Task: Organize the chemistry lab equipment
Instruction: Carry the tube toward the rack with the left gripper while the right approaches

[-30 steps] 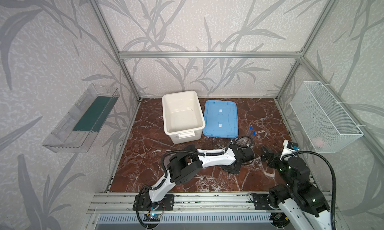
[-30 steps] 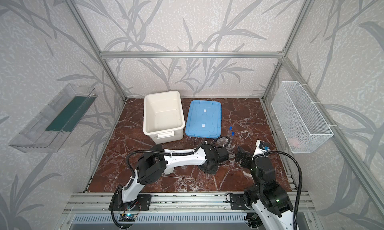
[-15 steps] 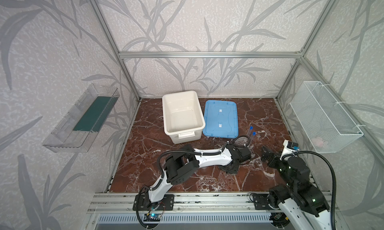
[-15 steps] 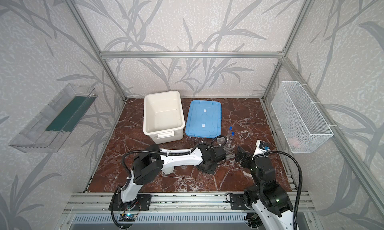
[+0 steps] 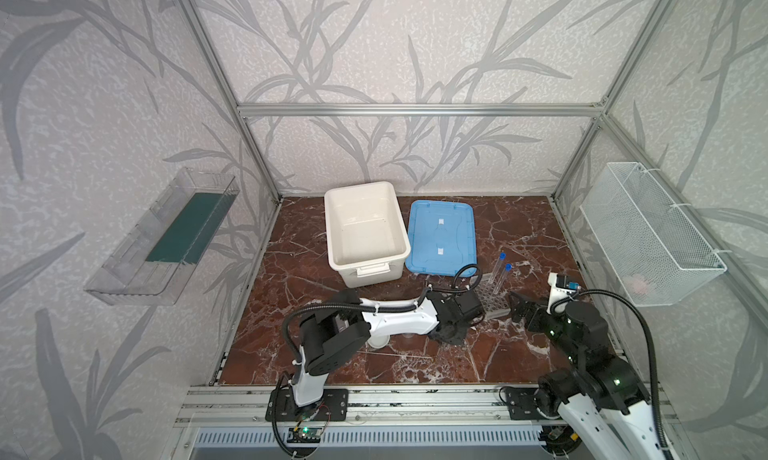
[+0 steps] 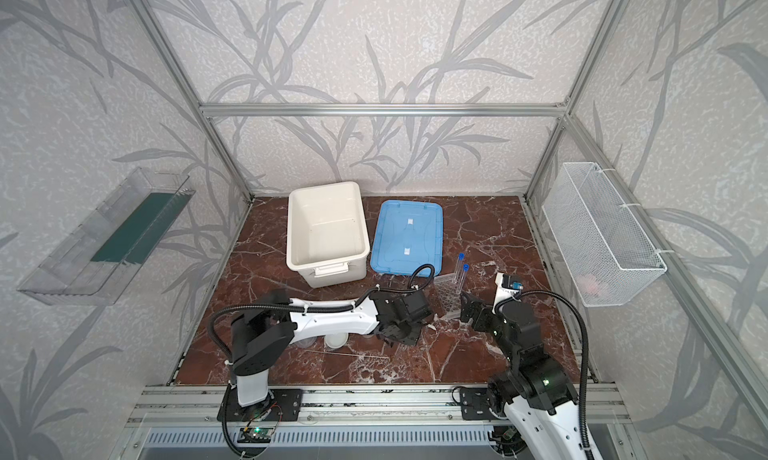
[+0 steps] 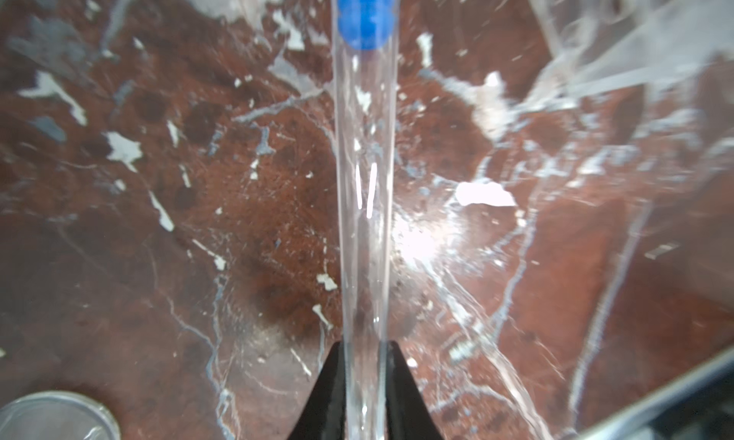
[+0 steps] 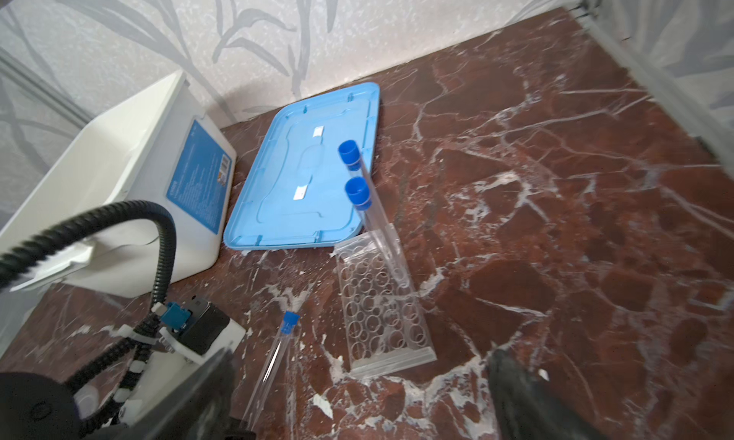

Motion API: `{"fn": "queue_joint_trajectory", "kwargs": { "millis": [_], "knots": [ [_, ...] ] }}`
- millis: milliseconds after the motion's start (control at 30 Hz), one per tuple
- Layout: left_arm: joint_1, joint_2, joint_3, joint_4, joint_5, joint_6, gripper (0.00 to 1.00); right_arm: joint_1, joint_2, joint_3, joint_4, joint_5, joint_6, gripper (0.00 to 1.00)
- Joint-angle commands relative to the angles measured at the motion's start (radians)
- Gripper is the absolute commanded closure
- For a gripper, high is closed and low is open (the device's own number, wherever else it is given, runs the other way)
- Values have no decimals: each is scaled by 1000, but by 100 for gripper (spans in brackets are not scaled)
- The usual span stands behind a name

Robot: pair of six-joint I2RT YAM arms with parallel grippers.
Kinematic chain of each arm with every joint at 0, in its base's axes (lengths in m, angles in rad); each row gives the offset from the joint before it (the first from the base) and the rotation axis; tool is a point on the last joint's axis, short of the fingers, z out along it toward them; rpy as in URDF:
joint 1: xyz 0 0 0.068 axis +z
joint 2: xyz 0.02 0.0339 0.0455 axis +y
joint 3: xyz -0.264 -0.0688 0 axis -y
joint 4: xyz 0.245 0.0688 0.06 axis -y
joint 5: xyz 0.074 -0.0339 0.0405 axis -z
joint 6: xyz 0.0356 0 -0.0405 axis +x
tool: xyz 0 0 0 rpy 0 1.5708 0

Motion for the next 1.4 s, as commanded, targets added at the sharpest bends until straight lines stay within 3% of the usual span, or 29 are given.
{"fn": "queue_joint_trajectory", "kwargs": {
  "millis": [0,200,267,700,800,1000,1367],
  "knots": [
    [3,-94,-71,192,1,62,81,-2,93,12,102,-198,-8,1],
    [1,-206,-226,421,18,120,81,-1,163,-25,249,-330,34,0],
    [1,-224,-254,456,24,126,81,0,209,-22,267,-377,22,4],
    [0,-287,-348,567,26,142,81,30,464,-3,423,-488,32,39],
    [0,-295,-358,573,16,139,81,40,513,-9,485,-528,63,51],
    [0,-302,-371,581,12,136,81,78,554,-14,514,-520,78,62],
    [-3,-301,-371,585,18,137,81,86,577,-41,579,-511,121,71]
  ]
}}
